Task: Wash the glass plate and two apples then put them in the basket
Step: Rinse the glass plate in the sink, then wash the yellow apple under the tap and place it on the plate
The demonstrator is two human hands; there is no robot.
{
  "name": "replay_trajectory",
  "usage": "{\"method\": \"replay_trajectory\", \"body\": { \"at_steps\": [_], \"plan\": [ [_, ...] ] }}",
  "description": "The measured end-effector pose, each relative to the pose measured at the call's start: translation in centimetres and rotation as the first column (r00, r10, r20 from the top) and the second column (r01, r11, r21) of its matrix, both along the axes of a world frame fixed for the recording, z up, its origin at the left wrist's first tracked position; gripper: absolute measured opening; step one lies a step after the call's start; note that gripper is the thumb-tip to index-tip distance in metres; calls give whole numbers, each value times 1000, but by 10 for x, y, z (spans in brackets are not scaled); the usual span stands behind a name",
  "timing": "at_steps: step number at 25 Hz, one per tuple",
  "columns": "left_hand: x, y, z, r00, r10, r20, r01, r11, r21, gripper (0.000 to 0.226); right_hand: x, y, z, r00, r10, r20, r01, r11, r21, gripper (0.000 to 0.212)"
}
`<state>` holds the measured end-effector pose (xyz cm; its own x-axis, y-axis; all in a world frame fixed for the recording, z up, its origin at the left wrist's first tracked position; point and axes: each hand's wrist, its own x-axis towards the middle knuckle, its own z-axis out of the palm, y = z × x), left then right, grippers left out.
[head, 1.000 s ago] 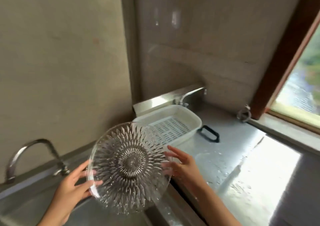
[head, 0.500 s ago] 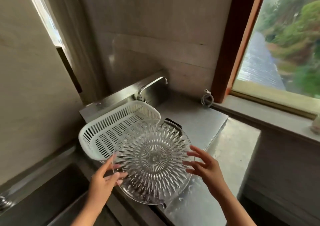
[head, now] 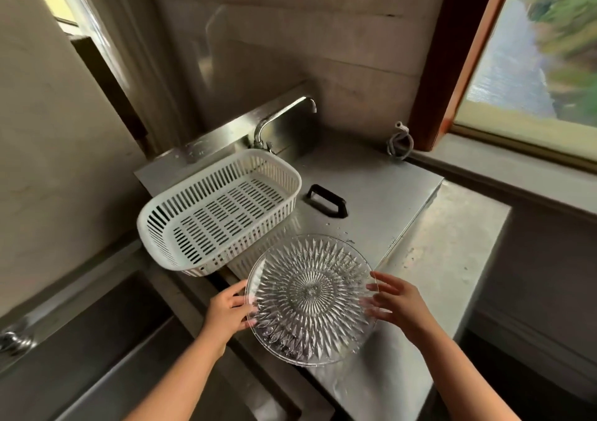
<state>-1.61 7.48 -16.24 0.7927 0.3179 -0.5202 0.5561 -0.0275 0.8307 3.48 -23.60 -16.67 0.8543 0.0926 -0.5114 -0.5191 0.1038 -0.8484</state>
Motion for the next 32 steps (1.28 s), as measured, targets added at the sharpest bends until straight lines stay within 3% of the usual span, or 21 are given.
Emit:
{"method": "replay_trajectory", "body": {
  "at_steps": [9,13,18,21,25,29,32],
  "plan": [
    [1,2,-6,999,52,-6,-53,998,-47,61,3,10,-4,1000,5,-15,-6,999,-54,52],
    [-7,0,0,999,44,-8,-45,996,-82,60,-1,6,-4,999,-44,-9,44,999,-1,47],
    [-19,9,36,999,-33,39,32,999,33,61,-8,0,19,979,-124,160,147,980,-137,54],
    [-28,15,73,988,-72,134,58,993,108,56,-7,11,55,962,1,272,59,975,-215,49],
    [-54,34,118,959,-37,280,-5,989,145,56,-1,67,103,881,302,364,-203,936,-287,46],
    [-112,72,135,932,115,342,-181,969,166,54,-10,163,116,697,587,412,-454,805,-381,47],
    [-184,114,133,881,317,351,-388,908,156,54,-45,257,109,481,772,417,-622,635,-459,48]
  ]
}}
